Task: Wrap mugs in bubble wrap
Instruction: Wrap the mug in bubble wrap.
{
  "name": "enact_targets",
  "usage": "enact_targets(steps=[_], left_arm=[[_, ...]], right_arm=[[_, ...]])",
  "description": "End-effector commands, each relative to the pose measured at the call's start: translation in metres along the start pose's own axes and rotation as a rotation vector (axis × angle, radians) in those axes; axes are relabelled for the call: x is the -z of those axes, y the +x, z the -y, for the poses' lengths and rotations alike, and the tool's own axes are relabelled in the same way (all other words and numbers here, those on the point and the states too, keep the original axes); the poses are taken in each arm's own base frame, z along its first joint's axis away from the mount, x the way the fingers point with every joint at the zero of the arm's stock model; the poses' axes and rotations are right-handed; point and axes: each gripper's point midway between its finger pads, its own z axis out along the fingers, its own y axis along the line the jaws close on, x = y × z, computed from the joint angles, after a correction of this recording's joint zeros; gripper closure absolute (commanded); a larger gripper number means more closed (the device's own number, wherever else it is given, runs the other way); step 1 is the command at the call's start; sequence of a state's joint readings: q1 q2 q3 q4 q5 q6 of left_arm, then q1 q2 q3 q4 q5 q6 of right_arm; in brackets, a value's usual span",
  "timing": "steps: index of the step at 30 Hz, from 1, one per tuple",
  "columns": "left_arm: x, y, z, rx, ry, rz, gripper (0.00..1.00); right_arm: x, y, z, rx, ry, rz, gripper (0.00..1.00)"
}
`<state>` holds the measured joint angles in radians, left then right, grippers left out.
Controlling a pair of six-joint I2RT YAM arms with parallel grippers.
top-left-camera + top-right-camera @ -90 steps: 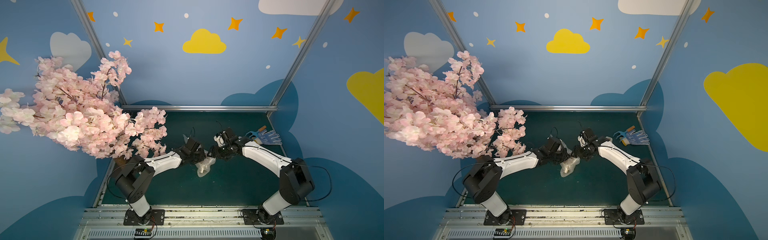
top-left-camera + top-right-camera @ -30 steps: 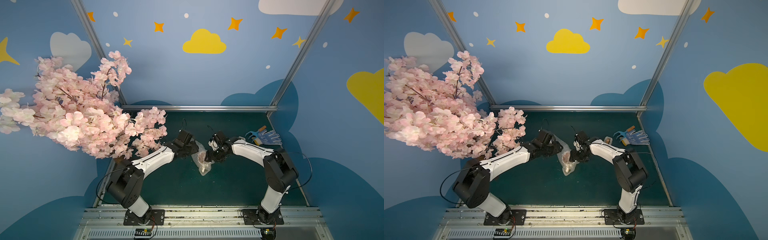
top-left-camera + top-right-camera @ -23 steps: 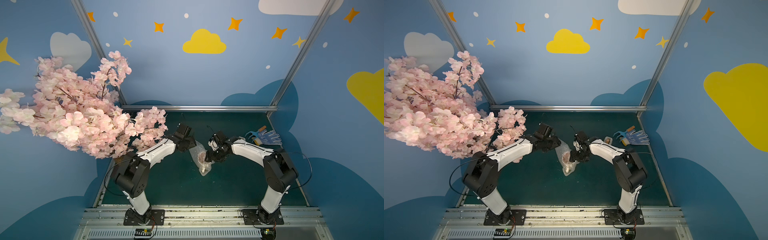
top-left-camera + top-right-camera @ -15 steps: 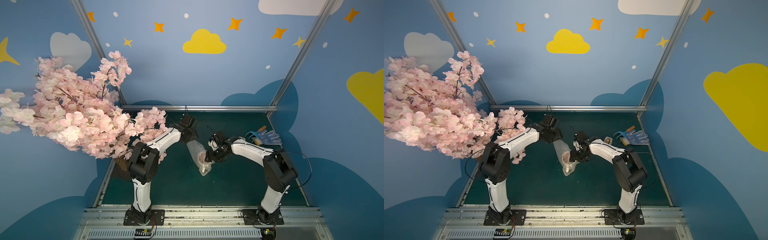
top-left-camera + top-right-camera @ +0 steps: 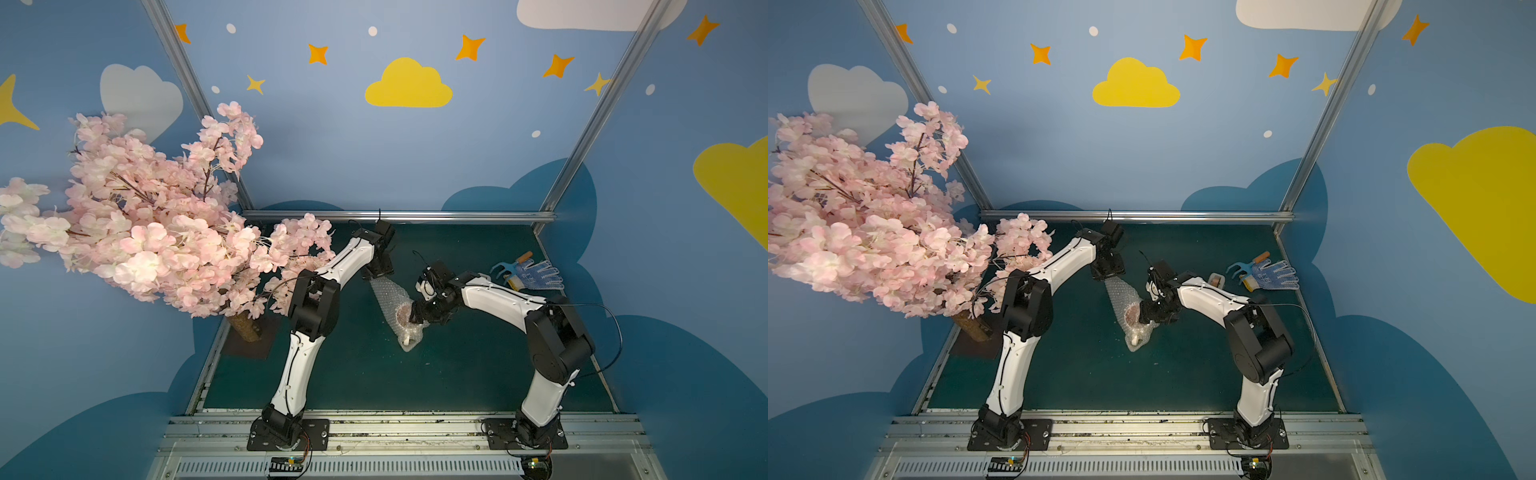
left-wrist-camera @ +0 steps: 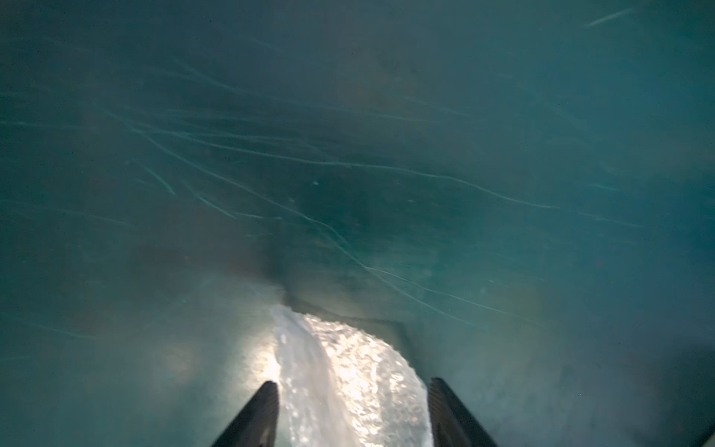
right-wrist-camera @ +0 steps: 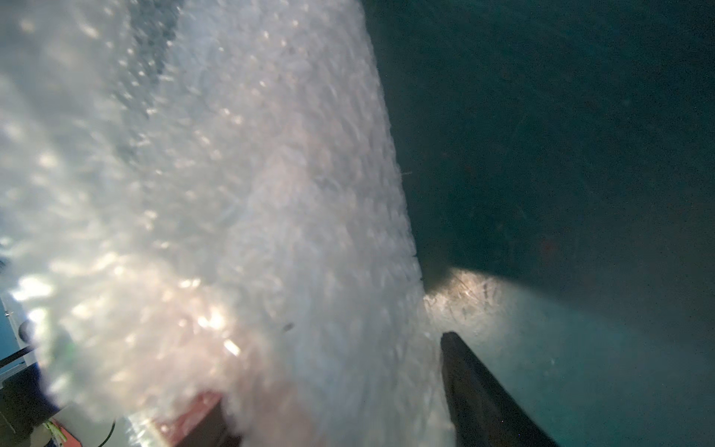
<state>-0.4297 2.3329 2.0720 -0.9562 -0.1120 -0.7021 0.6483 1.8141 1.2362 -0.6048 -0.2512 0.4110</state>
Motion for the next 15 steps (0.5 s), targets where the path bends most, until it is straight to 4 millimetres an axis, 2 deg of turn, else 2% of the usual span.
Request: enact_targets(steps=[1, 12, 15], left_arm=[[0.004, -0.002, -0.014, 0.007, -0.028, -0.028, 0.43], [-0.009, 0.0, -0.01, 0.0, 0.009, -0.064, 0.59], [-0.012, 0.0, -0.012, -0.002, 0.001, -0.068, 0.69]], right_arm=[[-0.008, 0.012, 0.014, -0.007, 0.07, -0.056, 0.36], [-0.009, 0.012, 0.013, -0.008, 0.07, -0.056, 0.37], [-0.009, 0.012, 0.013, -0.009, 0.071, -0.056, 0.37]])
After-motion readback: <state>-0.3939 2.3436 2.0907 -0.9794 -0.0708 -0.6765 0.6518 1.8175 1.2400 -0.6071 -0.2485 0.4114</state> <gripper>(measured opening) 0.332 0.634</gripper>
